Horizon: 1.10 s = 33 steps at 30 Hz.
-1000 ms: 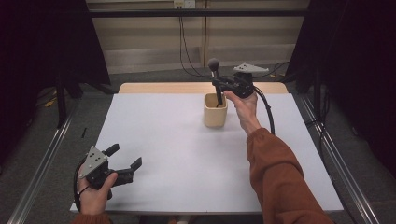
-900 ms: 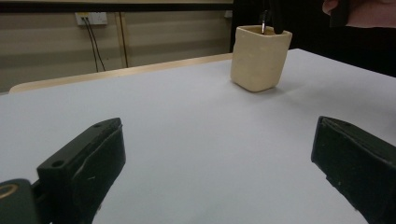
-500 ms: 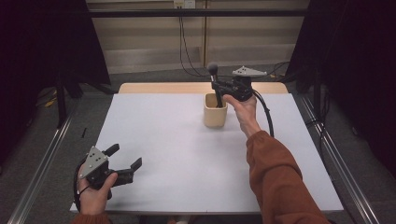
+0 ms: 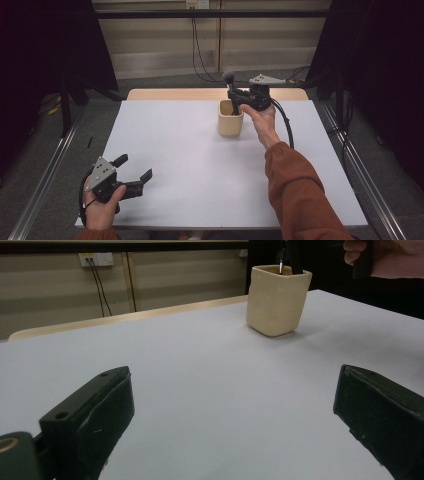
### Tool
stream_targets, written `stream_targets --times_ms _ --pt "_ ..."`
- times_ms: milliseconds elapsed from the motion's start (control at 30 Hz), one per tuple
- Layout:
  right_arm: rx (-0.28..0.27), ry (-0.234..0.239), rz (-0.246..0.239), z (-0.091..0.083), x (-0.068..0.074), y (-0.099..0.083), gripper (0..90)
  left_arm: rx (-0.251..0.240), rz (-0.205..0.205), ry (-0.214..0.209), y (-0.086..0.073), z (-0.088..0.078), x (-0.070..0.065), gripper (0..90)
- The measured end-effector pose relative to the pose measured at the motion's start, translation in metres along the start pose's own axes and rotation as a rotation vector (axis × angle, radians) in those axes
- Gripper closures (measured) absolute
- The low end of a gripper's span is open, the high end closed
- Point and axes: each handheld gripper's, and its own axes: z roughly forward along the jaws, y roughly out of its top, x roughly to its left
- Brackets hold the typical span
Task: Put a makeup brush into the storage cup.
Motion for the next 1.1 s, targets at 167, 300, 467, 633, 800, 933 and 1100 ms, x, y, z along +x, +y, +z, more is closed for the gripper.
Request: stream_targets --times_ms 167,300,467,633,800,933,1100 --pt "0.011 0.002 0.015 -0.001 -0.004 -0.007 71.7 0.004 0.013 -0.001 0.0 -0.001 0.0 2.9" --pt "0.013 -0.001 0.021 -0.002 -0.006 -0.012 71.7 -0.007 0.001 0.011 0.0 -0.001 0.001 2.9" --pt "0.029 -0.003 0.027 -0.002 -0.008 -0.019 71.7 -0.006 -0.001 0.015 0.0 -0.001 0.001 2.9" --pt "0.035 0.002 0.023 -0.002 -0.007 -0.021 71.6 -0.006 -0.005 0.019 0.0 -0.001 0.001 2.9" --pt "0.052 0.004 0.017 -0.002 -0.006 -0.025 71.5 -0.006 -0.003 0.02 0.0 -0.001 0.001 2.9" --pt "0.064 0.0 0.024 -0.003 -0.008 -0.03 71.5 -0.002 0.002 0.019 0.0 -0.001 0.001 2.9" --pt "0.078 -0.002 0.015 -0.003 -0.009 -0.033 71.4 -0.001 -0.001 0.018 0.0 -0.001 0.001 2.9"
